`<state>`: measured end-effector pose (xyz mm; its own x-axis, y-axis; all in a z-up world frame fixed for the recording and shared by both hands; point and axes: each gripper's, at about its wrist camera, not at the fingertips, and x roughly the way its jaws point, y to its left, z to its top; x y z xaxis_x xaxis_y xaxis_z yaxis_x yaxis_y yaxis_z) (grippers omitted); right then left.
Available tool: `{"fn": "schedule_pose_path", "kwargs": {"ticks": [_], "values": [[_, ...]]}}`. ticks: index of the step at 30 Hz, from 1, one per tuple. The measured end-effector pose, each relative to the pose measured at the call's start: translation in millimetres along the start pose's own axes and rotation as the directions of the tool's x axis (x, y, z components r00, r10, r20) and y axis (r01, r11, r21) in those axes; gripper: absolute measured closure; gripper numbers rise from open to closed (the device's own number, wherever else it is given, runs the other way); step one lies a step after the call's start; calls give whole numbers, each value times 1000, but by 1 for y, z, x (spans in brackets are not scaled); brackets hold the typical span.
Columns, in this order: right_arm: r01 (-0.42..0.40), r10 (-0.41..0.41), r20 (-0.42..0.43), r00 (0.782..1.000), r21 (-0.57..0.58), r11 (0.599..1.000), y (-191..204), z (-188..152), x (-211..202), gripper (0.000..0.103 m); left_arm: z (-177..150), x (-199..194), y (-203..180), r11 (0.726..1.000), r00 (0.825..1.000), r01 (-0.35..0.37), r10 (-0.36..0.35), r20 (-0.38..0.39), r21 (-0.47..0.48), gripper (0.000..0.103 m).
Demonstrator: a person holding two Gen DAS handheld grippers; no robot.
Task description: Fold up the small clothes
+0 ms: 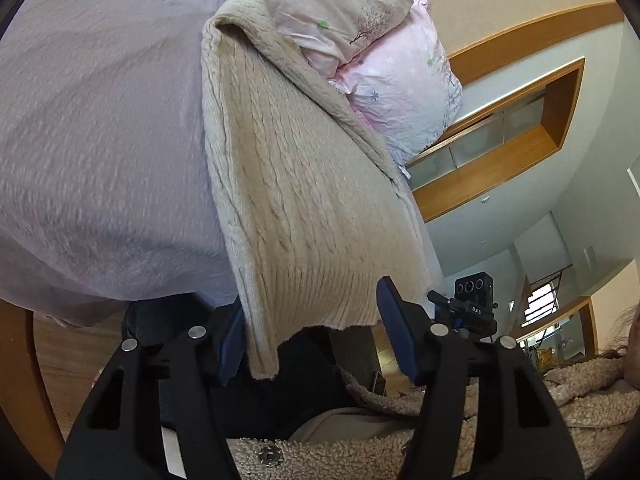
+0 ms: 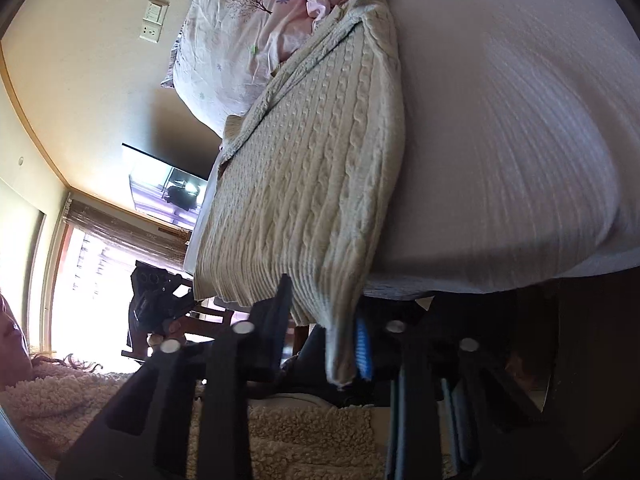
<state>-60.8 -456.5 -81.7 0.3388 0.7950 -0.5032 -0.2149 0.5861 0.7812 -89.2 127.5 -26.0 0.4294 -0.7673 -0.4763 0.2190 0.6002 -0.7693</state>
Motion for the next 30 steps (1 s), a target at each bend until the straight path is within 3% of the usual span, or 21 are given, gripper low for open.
{"fn": "schedule_pose_path", "kwargs": {"ticks": [2,4,6,10,14,18,21,22,24,25,26,27,28,29,30], "values": [[3,-2,5,1000,-36,999,5,0,1,95,2,5,1,1000,1000,7,-7,-5,-15,55],[-17,20,29,999,-88,996,16,3,-5,95,6,9,3,1000,1000,-13,12,-24,-20,86],[-33,43,70,997,-141,989,31,14,-15,95,12,12,-5,999,999,-38,39,-38,14,94],[-49,99,182,978,-263,964,66,61,-34,96,47,5,-35,994,1000,-16,16,3,110,95],[-50,153,301,941,-326,944,93,142,-29,96,133,4,-52,990,987,-37,14,162,137,95],[-29,105,415,904,-186,982,76,234,4,96,223,36,-38,987,953,-148,126,277,57,95],[56,-45,467,883,-10,998,43,290,37,96,273,78,-14,975,931,-216,219,292,-44,95],[64,-86,453,887,63,996,26,303,50,95,283,90,-6,971,930,-226,238,279,-76,95],[93,-154,402,903,168,981,5,316,74,87,293,109,6,953,920,-282,301,250,-108,95],[113,-185,395,900,199,973,-2,317,81,70,297,115,8,948,917,-300,318,240,-111,95],[132,-212,404,890,216,967,-4,314,83,42,300,117,9,948,920,-299,317,230,-107,95],[127,-209,432,877,211,969,-4,312,80,26,300,115,8,951,924,-290,307,229,-103,90],[125,-207,481,852,197,972,-1,307,74,5,300,111,8,956,927,-278,293,234,-94,69],[139,-222,539,813,191,972,2,300,64,2,300,104,6,959,927,-273,285,244,-83,50],[136,-221,583,782,187,973,5,296,55,2,295,92,2,960,921,-271,281,271,-73,13]]}}
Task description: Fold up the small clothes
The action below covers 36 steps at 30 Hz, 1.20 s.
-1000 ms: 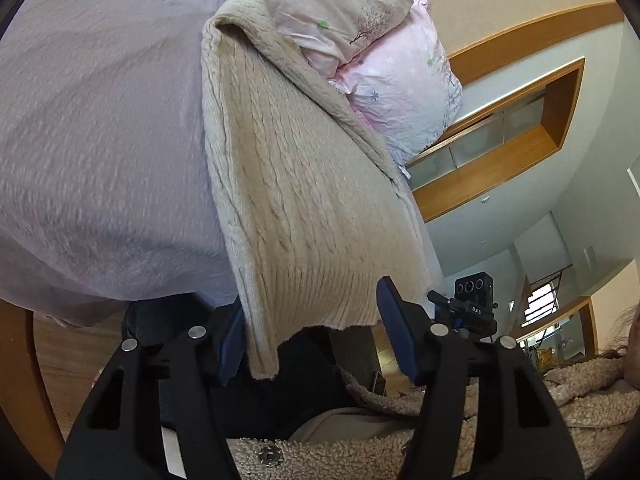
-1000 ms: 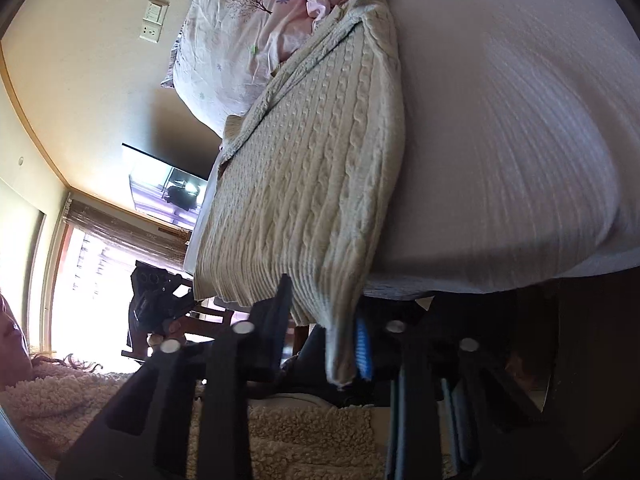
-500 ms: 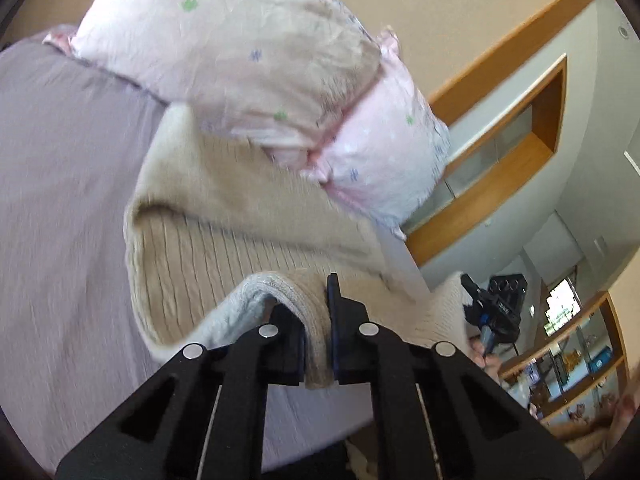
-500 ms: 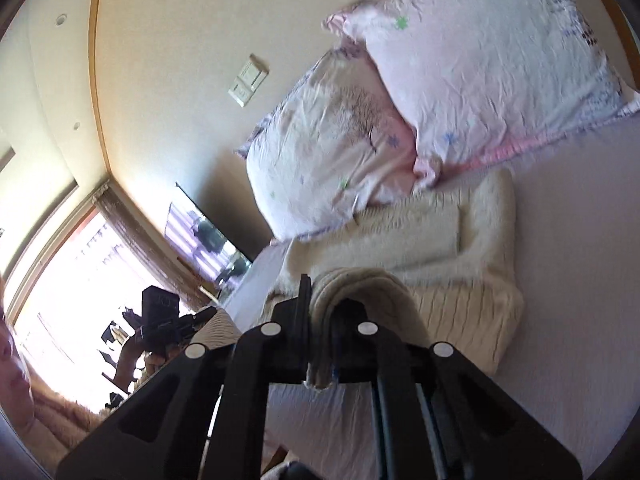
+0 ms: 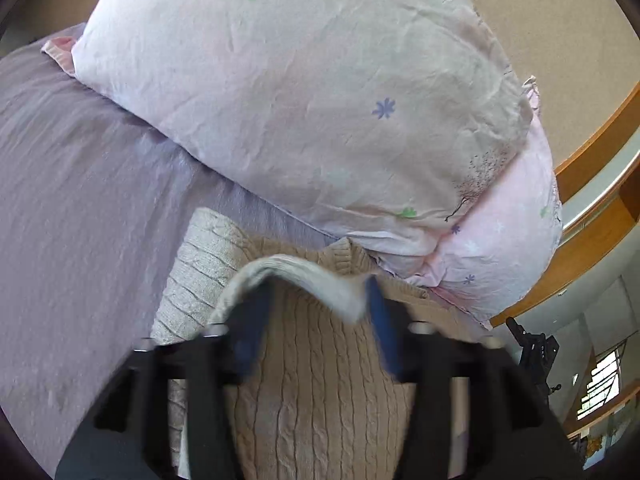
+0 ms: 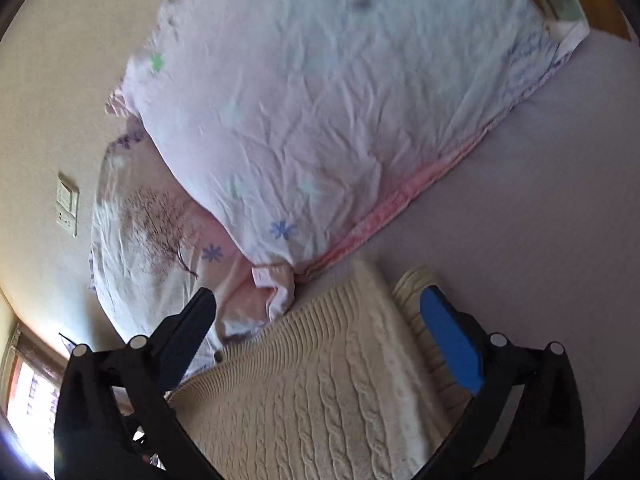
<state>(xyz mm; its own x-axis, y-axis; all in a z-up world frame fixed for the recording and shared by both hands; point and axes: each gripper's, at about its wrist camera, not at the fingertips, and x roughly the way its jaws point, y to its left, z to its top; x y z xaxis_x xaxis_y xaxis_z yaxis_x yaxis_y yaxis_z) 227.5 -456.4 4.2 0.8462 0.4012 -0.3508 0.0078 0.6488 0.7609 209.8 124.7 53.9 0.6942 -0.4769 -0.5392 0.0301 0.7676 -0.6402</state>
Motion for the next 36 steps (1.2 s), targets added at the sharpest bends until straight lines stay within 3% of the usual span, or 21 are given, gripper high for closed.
{"fn": "schedule_pose_path", "kwargs": {"ticks": [1,2,5,6,8,11,15,17,18,19,22,25,27,29,32,34,36], "values": [[-30,30,29,999,6,1000,-1,4,-6,2,-1,-12,-2,1000,999,-11,11,40,8,1],[-68,67,35,997,11,998,-4,6,-12,2,-1,-25,-2,999,996,-35,33,81,21,1],[-107,106,31,994,18,994,-13,11,-22,2,-3,-38,14,996,997,-74,74,19,42,1],[-110,109,24,994,27,994,-17,12,-24,2,-5,-36,21,996,996,-81,81,-19,29,5],[-134,134,3,991,64,989,-26,15,-24,2,-11,-26,39,996,990,-88,87,-108,-10,21],[-143,145,-22,989,80,986,-25,10,-19,2,-23,-13,57,996,981,-56,43,-187,-64,33],[-149,151,-43,988,47,988,-10,5,-10,2,-30,-7,58,998,984,0,-12,-177,-68,38],[-169,171,-60,983,41,985,-7,3,-8,2,-33,0,61,994,980,15,-36,-195,-110,56],[-178,180,-71,981,40,983,-5,3,-7,2,-34,4,64,988,976,24,-55,-208,-150,73],[-185,188,-81,979,38,982,-3,2,-7,2,-36,5,68,979,975,46,-87,-204,-199,78],[-203,205,-96,974,27,979,1,3,-9,2,-35,-3,57,962,977,104,-146,-156,-252,86],[-205,203,-72,976,-8,979,7,8,-21,2,-29,-9,8,956,965,208,-235,-114,-210,87],[-193,192,-34,981,-40,980,10,14,-34,2,-28,0,-40,941,942,293,-315,-117,-169,87],[-168,170,19,985,-80,983,10,21,-49,2,-37,26,-90,909,900,389,-410,-146,-151,88],[-107,116,67,991,-122,987,5,31,-61,2,-73,100,-161,849,811,490,-528,-252,-198,88],[-92,96,40,995,-101,991,-5,37,-60,2,-102,152,-188,813,741,494,-579,-341,-308,85],[-94,94,-13,996,-61,994,-16,42,-55,2,-122,181,-203,795,685,478,-604,-407,-374,80]]}}
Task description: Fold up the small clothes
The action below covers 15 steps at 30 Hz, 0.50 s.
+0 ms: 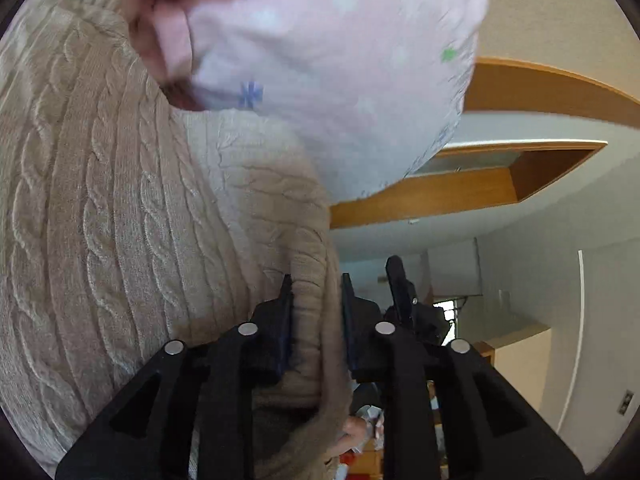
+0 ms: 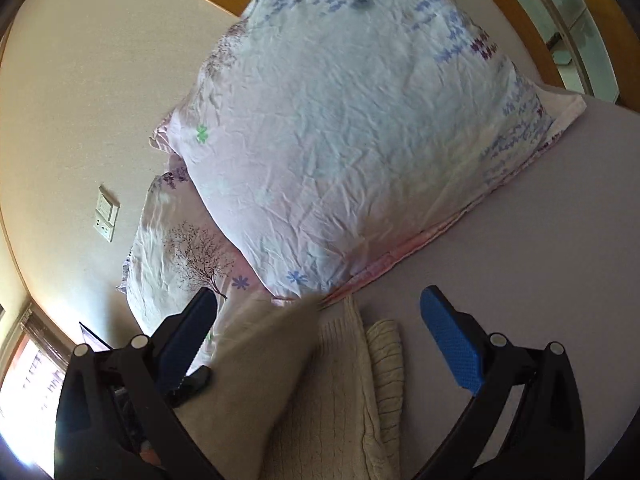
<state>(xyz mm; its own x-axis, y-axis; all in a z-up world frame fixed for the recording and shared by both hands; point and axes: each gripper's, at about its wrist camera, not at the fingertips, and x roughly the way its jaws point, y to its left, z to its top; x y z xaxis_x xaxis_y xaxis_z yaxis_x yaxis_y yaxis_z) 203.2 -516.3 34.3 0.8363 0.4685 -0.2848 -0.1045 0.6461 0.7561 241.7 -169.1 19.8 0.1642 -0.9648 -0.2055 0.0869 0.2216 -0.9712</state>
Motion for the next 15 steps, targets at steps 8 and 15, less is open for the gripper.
{"fn": "schedule_pose_path", "kwargs": {"ticks": [8,15], "values": [[-26,45,-271,962,73,997,-12,-10,36,2,-12,-102,-28,890,903,-382,302,304,250,20],[102,-95,-421,902,-6,995,-10,-40,74,2,-14,-103,15,784,800,-592,544,251,186,20]]}}
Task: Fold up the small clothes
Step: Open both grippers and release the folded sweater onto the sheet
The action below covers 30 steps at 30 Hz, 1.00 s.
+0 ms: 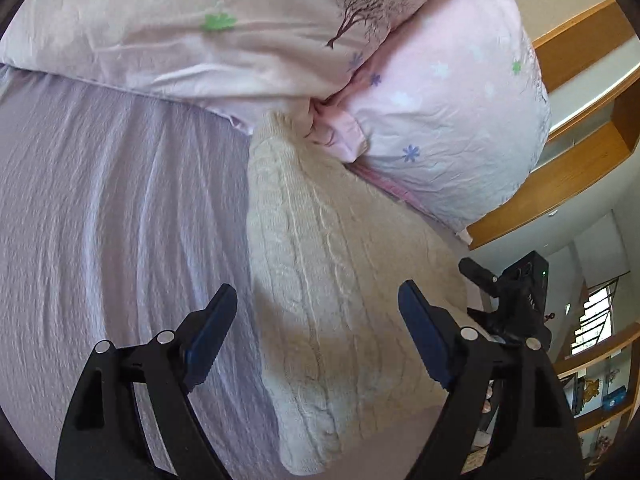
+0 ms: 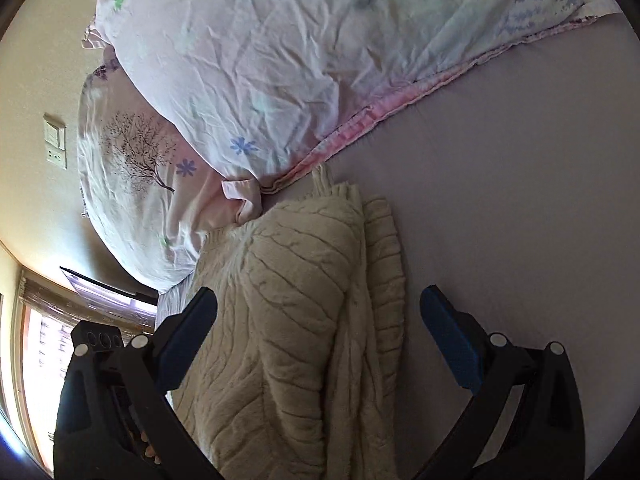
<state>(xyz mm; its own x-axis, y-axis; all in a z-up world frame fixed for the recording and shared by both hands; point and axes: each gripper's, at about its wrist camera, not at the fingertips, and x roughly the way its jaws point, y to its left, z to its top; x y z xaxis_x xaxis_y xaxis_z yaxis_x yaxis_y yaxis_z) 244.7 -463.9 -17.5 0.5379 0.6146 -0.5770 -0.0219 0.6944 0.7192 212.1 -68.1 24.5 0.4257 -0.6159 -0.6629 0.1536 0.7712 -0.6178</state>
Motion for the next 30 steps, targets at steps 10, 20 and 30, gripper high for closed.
{"fn": "schedule_pose_path", "kwargs": {"ticks": [10,20,30], "values": [[-141,140,-46,989,-9,990,3,-11,11,67,-12,27,-3,998,998,65,-65,9,15,51],[-87,81,-35,996,-242,966,69,-33,21,29,-11,-61,21,953,962,-253,230,145,164,50],[-76,58,-59,997,-378,923,92,-53,36,95,-45,-71,-27,933,956,-195,112,271,303,23]]}}
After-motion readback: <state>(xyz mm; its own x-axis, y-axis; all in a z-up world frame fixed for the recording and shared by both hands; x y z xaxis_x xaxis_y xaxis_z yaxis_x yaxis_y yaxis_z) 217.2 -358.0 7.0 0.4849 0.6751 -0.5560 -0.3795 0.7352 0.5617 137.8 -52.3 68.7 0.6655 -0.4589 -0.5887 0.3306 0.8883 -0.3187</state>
